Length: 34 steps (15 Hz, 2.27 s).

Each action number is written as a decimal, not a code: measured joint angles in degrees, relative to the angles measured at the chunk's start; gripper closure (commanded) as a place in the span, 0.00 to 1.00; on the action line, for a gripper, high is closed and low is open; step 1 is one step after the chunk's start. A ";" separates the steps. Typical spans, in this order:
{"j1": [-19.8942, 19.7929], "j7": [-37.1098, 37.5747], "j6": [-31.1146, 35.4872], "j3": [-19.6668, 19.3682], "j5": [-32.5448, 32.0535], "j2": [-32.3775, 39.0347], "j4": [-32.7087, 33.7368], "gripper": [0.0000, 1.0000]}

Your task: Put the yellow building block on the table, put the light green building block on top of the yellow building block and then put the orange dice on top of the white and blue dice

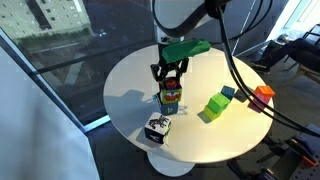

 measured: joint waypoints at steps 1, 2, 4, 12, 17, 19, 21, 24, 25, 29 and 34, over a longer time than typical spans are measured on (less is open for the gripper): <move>0.10 0.00 -0.06 -0.01 0.00 0.00 0.10 0.00; 0.15 0.00 -0.07 -0.01 0.00 0.00 0.12 0.00; 0.18 0.00 -0.08 -0.01 0.00 0.00 0.12 0.00; 0.23 0.00 -0.08 -0.04 0.00 -0.66 0.12 0.00; 0.26 0.00 -0.08 -0.04 0.07 -1.82 0.07 0.00; 0.26 0.00 -0.08 -0.04 0.08 -2.46 -0.12 0.00; 0.26 -0.01 -0.10 -0.04 0.08 -3.20 -0.55 0.00; 0.25 -0.07 -0.92 -0.16 0.07 -4.75 -2.01 0.00; 0.23 -0.11 -1.29 -0.25 0.07 -5.42 -2.75 0.00; -0.35 -0.35 -3.63 -0.74 0.07 -8.52 -5.88 0.00; -1.81 -1.63 -6.85 -1.28 0.06 -12.67 -9.74 0.00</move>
